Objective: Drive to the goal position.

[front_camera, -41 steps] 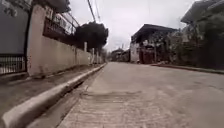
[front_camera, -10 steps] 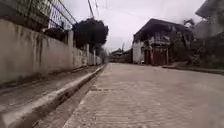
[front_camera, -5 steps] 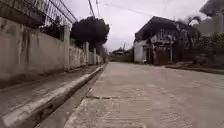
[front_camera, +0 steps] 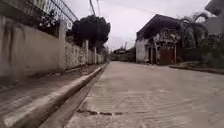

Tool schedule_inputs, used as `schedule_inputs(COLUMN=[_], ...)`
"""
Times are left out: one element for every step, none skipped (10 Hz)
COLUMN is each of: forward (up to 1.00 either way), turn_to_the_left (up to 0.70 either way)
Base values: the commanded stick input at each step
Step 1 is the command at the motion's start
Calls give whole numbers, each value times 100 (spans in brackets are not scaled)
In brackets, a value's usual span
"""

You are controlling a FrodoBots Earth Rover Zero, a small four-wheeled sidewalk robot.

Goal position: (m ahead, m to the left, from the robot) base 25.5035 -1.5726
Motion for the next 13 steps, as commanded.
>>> schedule_inputs(forward=[100,100,100,100,100,100,100,100,100,100,100,100,100], turn_to_the_left=[0,0,0,0,0,0,0,-2,-12,-37,-39,-19,-1])
